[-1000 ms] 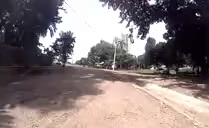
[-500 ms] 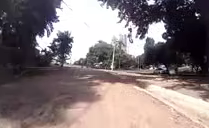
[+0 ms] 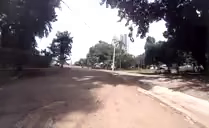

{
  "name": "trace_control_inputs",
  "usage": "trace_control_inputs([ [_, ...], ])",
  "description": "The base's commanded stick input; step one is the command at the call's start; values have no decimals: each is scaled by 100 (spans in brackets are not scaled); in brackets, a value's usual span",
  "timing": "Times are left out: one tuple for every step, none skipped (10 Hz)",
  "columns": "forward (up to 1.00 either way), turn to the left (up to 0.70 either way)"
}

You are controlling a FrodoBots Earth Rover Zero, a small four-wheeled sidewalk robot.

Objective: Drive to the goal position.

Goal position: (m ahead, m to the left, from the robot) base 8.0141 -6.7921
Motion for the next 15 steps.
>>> trace_control_inputs([
  [70, 30],
  [70, 35],
  [70, 4],
  [70, 0],
  [70, 0],
  [70, 0],
  [70, 0],
  [70, 0],
  [70, 0],
  [70, 0],
  [70, 0],
  [70, 0],
  [70, 0],
  [70, 0],
  [70, 0],
])
